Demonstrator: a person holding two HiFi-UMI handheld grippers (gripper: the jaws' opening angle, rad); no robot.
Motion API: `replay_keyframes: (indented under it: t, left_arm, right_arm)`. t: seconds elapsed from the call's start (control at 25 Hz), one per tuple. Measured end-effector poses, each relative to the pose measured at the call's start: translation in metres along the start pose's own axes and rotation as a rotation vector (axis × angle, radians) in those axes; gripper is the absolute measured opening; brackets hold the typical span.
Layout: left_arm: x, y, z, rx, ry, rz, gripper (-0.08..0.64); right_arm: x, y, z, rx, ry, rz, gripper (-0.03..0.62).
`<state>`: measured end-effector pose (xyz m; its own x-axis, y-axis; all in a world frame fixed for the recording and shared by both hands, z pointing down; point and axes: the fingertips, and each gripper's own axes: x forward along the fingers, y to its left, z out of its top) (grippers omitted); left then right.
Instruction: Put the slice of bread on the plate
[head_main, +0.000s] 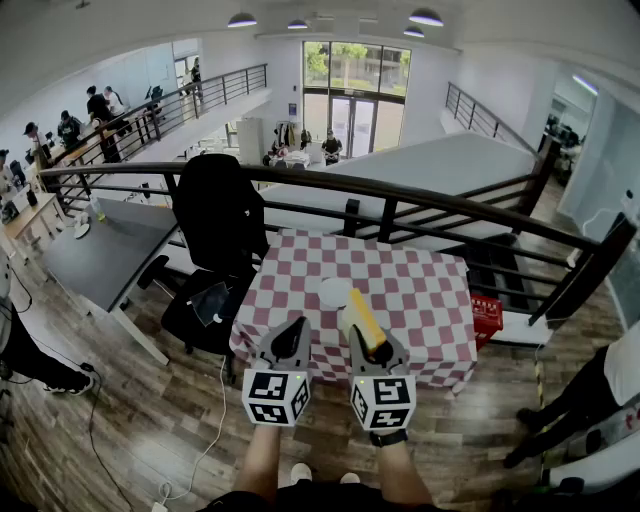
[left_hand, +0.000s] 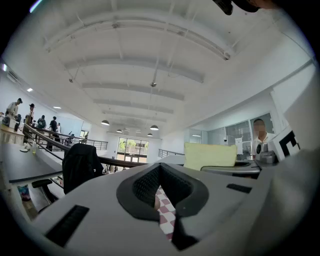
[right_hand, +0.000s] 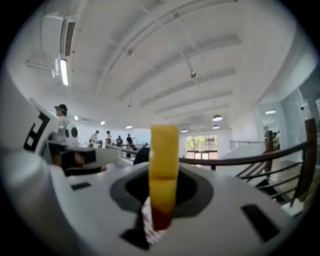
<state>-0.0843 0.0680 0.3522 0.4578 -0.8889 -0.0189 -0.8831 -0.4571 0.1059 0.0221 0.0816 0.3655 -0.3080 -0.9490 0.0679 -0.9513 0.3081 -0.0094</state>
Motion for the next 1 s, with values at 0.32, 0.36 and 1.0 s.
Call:
replay_keyframes:
  t: [0.32, 0.36, 1.0]
  left_arm:
    - [-0.019, 0.029, 0.002, 0.016, -0.001, -0.001, 0.018]
    - [-0.022, 0.033, 0.003, 0.019, -0.008, 0.0, 0.018]
    - [-0.032, 0.052, -0.017, -0.019, 0.003, -0.05, 0.018]
  right_arm:
    - [0.005, 0.035, -0.002, -0.003, 0.004, 0.006, 0.095]
    - [0.006, 0.039, -0.004, 0.003, 0.006, 0.007, 0.095]
    - [0.013, 0.095, -0.031, 0.112, 0.027, 0.043, 0.095]
